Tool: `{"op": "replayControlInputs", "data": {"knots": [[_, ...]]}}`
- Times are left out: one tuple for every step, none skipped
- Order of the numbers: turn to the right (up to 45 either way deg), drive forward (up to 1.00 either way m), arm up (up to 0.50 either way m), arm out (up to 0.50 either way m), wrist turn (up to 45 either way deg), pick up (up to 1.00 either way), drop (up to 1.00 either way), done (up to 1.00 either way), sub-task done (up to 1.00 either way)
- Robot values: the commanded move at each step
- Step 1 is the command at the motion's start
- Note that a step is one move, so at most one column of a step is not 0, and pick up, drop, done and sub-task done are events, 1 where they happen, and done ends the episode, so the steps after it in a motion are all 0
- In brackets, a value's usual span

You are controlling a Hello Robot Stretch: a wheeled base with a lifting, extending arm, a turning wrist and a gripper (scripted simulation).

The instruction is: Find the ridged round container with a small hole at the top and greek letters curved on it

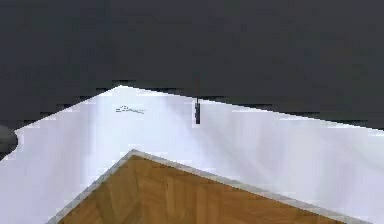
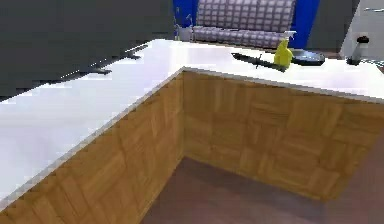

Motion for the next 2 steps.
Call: {"op": "replayControlInputs", "data": {"knots": [[-45.0,0.00,0.00,0.00,0.0,0.00,0.00,0.00,0.00],[0.0,0.00,0.00,0.00,0.0,0.00,0.00,1.00,0.00]]}}
